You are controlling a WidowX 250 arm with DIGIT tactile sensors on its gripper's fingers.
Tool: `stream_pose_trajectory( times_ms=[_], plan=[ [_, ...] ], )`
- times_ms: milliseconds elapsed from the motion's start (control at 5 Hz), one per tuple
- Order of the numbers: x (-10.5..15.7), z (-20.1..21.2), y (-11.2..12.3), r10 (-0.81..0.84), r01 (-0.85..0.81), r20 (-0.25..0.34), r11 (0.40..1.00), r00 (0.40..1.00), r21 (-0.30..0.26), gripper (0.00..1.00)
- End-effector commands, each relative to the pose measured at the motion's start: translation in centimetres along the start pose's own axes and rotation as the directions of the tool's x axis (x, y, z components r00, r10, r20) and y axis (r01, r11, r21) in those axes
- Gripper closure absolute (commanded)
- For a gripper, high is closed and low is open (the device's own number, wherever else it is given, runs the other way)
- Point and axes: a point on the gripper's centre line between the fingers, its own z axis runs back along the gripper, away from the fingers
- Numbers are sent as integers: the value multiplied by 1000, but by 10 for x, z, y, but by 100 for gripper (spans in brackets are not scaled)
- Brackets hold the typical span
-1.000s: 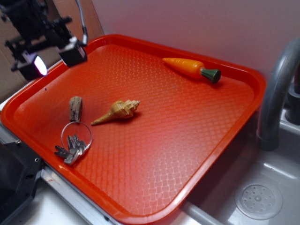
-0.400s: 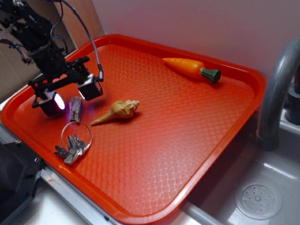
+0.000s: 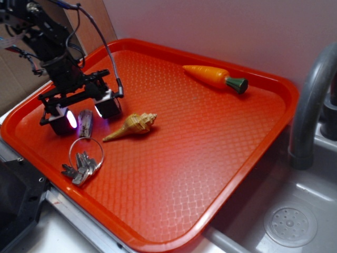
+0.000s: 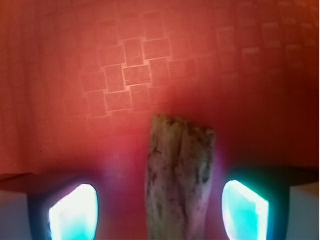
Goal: Grab the wood chip.
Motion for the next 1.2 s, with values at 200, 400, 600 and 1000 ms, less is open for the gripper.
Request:
stream_pose_trajectory(
  times_ms=[200, 400, 600, 1000],
  plan=[
    [-12, -11, -13, -54, 54, -21, 998, 998, 30, 17],
    [-12, -12, -11, -33, 33, -17, 999, 999, 23, 100],
    [-12, -12, -11, -31, 31, -20, 999, 999, 22, 100],
    [-12, -12, -11, -33, 34, -21, 999, 999, 23, 100]
  ],
)
